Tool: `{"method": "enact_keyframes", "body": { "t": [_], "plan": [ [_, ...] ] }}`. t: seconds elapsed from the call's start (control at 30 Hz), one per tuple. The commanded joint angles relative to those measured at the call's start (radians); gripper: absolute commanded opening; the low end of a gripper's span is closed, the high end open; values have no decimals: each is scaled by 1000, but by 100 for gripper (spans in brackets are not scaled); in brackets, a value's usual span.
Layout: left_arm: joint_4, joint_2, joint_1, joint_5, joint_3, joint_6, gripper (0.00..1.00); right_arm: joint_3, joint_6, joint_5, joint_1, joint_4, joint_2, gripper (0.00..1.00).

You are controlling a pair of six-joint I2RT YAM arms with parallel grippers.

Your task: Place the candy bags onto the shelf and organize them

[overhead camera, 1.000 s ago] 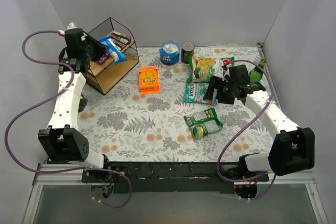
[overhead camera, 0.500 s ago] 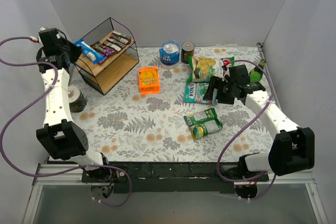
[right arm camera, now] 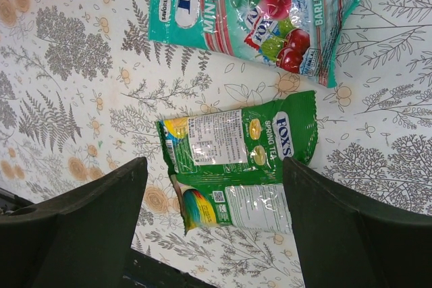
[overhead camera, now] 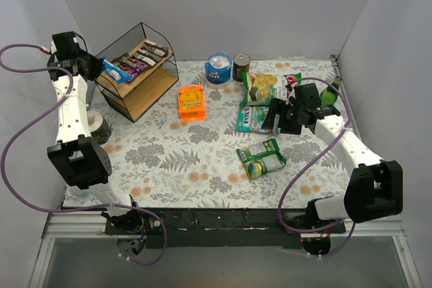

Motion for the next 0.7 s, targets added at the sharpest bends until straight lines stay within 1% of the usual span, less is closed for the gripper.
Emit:
{"method": "enact_keyframes", "body": {
  "t": [0.0, 0.1, 0.33, 0.67],
  "plan": [
    [-74, -2, 1, -85, 86, 34, 0, 13, -1, -22, -5, 20, 13, 88],
    [-100, 15, -1, -105, 96, 43, 0, 13, -2, -22, -7, 23, 18, 88],
    [-113, 55, 1, -93, 96, 48, 0, 18, -4, -27, -7, 22, 29, 88],
    [-96, 127, -1, -74, 138, 22, 0, 4, -4, -21, -10, 28, 12, 88]
  ]
}}
